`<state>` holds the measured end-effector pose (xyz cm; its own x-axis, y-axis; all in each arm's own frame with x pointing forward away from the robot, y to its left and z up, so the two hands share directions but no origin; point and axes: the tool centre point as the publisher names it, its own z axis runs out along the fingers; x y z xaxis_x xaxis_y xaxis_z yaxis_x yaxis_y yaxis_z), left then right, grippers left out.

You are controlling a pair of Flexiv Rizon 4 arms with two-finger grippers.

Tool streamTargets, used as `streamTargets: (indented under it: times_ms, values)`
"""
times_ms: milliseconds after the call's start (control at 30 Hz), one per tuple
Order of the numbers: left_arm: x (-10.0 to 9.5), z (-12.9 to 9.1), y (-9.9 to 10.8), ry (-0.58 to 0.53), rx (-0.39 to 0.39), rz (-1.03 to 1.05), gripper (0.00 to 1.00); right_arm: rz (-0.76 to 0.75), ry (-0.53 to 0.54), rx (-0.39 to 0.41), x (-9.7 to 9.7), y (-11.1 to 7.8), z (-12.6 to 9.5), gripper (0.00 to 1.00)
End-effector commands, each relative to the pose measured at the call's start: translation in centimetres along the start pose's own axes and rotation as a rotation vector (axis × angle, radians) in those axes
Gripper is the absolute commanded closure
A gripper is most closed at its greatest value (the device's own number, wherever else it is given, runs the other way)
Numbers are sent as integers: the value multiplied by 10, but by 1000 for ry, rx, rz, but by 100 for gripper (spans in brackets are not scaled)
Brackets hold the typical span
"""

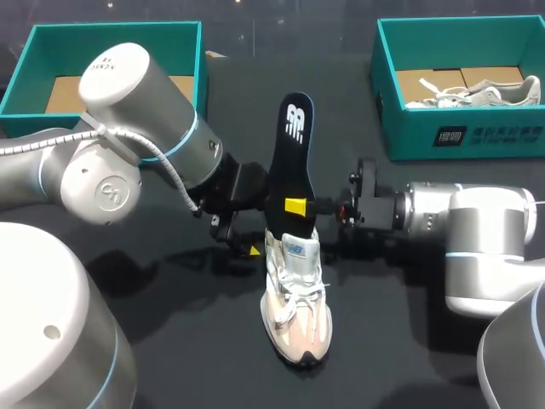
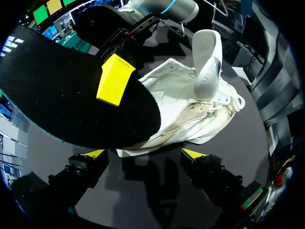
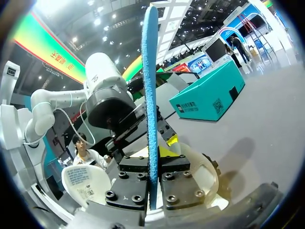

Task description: Take the shoe out of the shoebox, open the shoe tongue, remove and reinsert the insole, then place the shoe into the shoebox

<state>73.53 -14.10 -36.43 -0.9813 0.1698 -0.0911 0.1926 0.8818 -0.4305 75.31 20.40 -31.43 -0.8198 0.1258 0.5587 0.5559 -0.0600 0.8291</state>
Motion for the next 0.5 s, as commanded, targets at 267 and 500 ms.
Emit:
streamTargets:
  times_ms: [267,500]
  values:
    - [0,1,1,0,1,0,0,16,1,12,2,-10,0,100]
    - [0,1,1,0,1,0,0,33,10,28,1,-19,2,100]
